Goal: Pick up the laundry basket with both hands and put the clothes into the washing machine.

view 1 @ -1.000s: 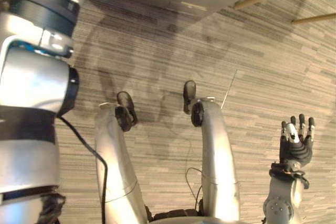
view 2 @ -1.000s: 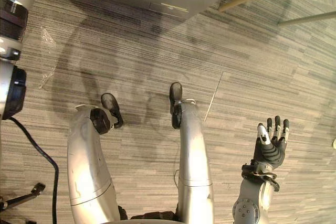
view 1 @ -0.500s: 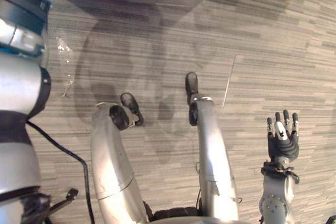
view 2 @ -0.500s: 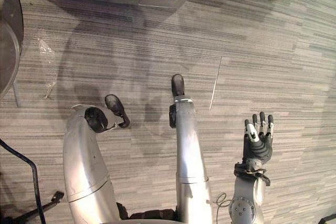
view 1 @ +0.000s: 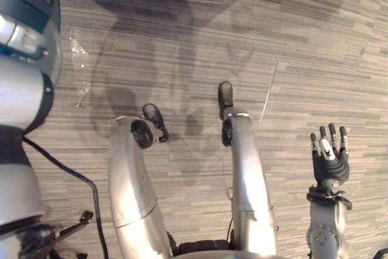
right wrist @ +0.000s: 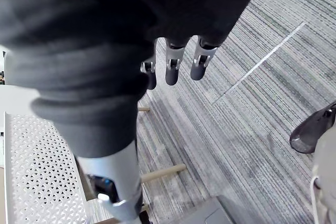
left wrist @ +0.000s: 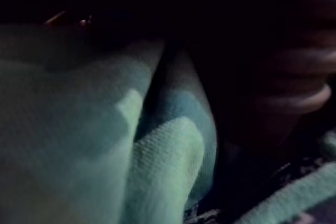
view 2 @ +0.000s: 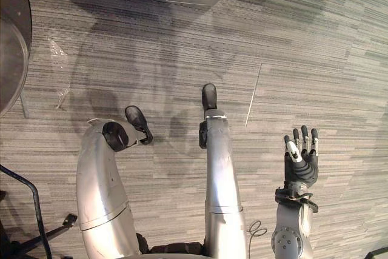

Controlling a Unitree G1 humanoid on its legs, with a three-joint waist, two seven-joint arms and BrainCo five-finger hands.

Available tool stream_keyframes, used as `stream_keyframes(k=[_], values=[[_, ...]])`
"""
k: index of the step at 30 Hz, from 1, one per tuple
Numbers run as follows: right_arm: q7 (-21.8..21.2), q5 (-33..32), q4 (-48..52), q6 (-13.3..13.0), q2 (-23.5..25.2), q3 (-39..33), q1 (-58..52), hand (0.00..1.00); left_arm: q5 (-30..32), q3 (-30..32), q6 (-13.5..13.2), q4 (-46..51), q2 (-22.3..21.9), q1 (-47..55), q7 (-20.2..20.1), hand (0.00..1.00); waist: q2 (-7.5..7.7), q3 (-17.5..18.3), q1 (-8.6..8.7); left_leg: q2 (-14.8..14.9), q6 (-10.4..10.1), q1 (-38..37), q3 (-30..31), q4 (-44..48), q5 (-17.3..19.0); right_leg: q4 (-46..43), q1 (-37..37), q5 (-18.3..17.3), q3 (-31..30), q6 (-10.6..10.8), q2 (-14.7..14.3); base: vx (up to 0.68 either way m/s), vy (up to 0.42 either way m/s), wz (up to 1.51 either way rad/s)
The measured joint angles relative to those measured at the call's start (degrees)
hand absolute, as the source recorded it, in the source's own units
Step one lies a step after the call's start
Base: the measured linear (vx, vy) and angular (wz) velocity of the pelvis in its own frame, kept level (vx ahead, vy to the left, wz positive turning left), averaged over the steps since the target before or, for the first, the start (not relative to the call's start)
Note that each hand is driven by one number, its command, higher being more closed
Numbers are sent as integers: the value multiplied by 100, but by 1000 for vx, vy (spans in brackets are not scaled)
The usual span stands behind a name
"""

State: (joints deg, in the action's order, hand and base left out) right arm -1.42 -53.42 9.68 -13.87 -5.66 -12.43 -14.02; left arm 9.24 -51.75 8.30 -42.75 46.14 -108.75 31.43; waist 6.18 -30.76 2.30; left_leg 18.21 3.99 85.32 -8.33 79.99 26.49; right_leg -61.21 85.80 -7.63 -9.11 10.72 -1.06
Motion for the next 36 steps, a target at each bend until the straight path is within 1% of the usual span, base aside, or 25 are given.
stream_keyframes(k=[2, 3, 5, 8, 11, 13, 15, 16, 17, 20, 21, 23, 26, 28, 32, 35, 36], values=[[-1, 0, 8, 0, -1, 75, 0, 0, 80, 76, -133, 29, -20, -39, 0, 0, -29, -18, 12, -17, 1, 31, 7, -7, 0, 32, 0, 0, 13, 4, 18, -16, 47, 1], [-1, 0, 9, -1, 1, 165, -1, 0, 232, 138, -191, 92, -28, -44, 4, 0, -41, -25, 23, -25, 1, 51, 12, -8, 1, 43, 5, 0, 22, 5, 28, -17, 43, -2], [0, 1, 11, -1, 14, 242, 0, 0, 356, 300, -252, 261, -58, -51, 8, 0, -62, -38, 20, -35, 11, 68, 11, -8, 6, 47, 13, -3, 26, 10, 44, -22, 39, 1], [2, 0, 11, -5, 25, 343, -1, 0, 426, 389, -253, 262, -104, -62, 12, 0, -77, -47, 23, -49, 18, 71, 11, -13, 10, 38, 17, -7, 39, 17, 67, -30, 29, 3], [6, 0, 10, -6, 32, 402, -1, 0, 431, 690, -254, 273, -258, -32, 25, 0, -92, -56, 22, -78, 18, 90, 11, -13, 10, 4, 43, -15, 41, 33, 92, -39, 24, 6], [8, 0, 10, -6, 31, 407, -1, 0, 428, 976, -256, 315, -417, 72, 79, 0, -109, -66, 35, -118, 18, 89, 21, -3, 10, -55, 44, -35, 41, 63, 124, -30, 21, 10], [11, 0, 11, -8, 30, 410, -1, 0, 415, 1492, -259, 551, -659, 381, 131, 0, -109, -67, 41, -123, 21, 89, 40, 7, 12, -81, 38, -54, 56, 73, 132, -33, 22, 7], [57, 4, 11, -35, 30, 411, -14, 0, 297, 1782, -268, 799, -907, 613, 313, 0, -109, -67, 42, -144, 21, 91, 65, 3, 12, -137, 32, -85, 84, 72, 164, -28, 20, 12], [93, 4, 11, -56, 30, 411, -27, 0, 232, 1851, -271, 914, -1015, 700, 396, 0, -109, -67, 41, -170, 20, 88, 77, 3, 10, -173, 31, -112, 102, 69, 199, -24, 17, 25], [304, 9, 11, -163, 34, 401, -48, 0, -71, 1831, -276, 1068, -1466, 791, 616, 0, -111, -68, 50, -341, 5, 90, 204, -24, -32, -305, -4, -251, 221, 18, 357, -32, 8, 35], [379, 8, 22, -200, 45, 401, -48, 0, -76, 1786, -276, 1108, -1510, 791, 615, 0, -112, -68, 48, -367, 3, 84, 250, -60, -63, -308, -36, -280, 297, -9, 416, -32, 2, 34], [463, 6, 24, -317, 88, 366, -48, 0, -74, 1621, -285, 1196, -1497, 788, 610, 0, -113, -68, 68, -470, -9, 60, 276, -159, -125, -312, -66, -333, 340, -12, 516, -22, 2, 31], [500, 6, 27, -345, 84, 177, -12, 0, -64, 1584, -438, 1196, -1499, 796, 543, 0, -113, -68, 28, -504, -42, 59, 317, -208, -146, -329, -76, -351, 386, -35, 543, -27, 7, 12], [649, 134, 28, -489, 88, 81, -26, 0, -61, 1631, -518, 1195, -1482, 839, 524, 0, -113, -68, 46, -508, -48, 60, 353, -214, -149, -343, -87, -368, 434, -64, 565, -38, 9, 5], [665, 224, 9, -481, 173, 82, -169, 0, -74, 1666, -542, 1178, -1468, 876, 470, 0, -124, -62, 57, -542, -84, 58, 361, -310, -198, -340, -85, -401, 469, -107, 618, -53, 4, 11], [698, 238, -8, -480, 335, 119, -215, 0, -96, 1925, -745, 1179, -1509, 1056, 354, 0, -128, -61, 85, -624, -181, 59, 446, -382, -259, -377, -85, -445, 555, -178, 685, -49, -8, 17], [700, 237, -15, -474, 344, 160, -229, 0, -252, 2104, -850, 1181, -1573, 1193, 354, 0, -128, -60, 95, -636, -203, 62, 475, -389, -277, -423, -85, -480, 596, -212, 711, -43, -15, 20]])
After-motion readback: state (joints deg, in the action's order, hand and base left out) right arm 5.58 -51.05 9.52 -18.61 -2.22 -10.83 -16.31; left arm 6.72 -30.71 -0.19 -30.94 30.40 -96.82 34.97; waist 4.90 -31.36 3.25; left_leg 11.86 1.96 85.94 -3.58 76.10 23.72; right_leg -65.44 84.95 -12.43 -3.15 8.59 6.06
